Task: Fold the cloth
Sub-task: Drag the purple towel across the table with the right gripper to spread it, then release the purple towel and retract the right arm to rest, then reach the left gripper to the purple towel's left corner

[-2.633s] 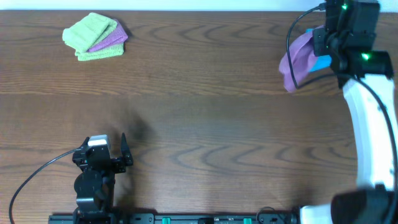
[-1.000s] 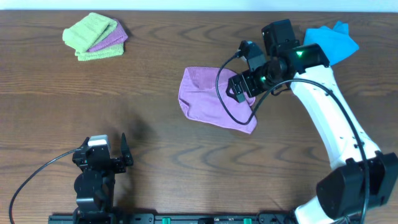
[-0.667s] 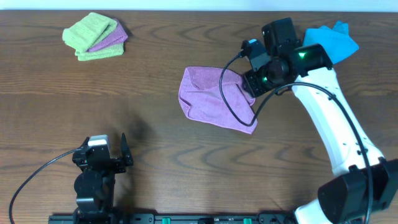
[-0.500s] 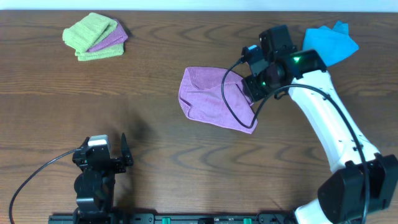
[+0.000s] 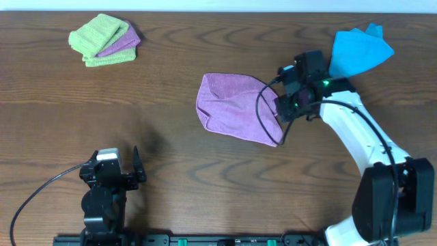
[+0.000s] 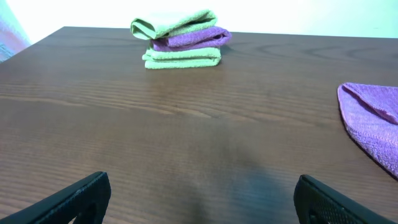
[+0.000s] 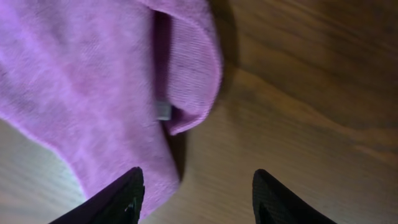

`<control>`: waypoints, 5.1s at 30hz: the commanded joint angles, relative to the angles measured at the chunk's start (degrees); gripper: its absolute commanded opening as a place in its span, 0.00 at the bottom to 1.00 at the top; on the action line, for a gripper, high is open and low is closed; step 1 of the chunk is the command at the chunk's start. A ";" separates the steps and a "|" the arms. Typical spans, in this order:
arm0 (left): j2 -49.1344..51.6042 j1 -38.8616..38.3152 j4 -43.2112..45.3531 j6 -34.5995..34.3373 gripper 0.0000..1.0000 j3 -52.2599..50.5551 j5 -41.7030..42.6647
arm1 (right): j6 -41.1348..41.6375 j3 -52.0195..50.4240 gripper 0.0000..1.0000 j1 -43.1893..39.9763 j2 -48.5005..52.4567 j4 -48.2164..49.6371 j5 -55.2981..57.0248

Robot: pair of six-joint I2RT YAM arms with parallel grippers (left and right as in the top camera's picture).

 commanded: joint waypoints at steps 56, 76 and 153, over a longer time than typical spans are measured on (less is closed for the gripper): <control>-0.35 0.39 -0.59 0.74 0.96 -1.25 -0.83 | 9.75 12.96 0.04 -2.49 13.77 21.53 28.70; -0.35 0.39 -0.59 0.74 0.95 -1.25 -0.83 | 4.59 12.96 0.48 6.40 13.84 3.34 -1.40; -0.35 0.28 41.16 -4.81 0.95 -1.25 85.11 | 24.46 23.61 0.99 25.42 -55.32 -54.99 0.68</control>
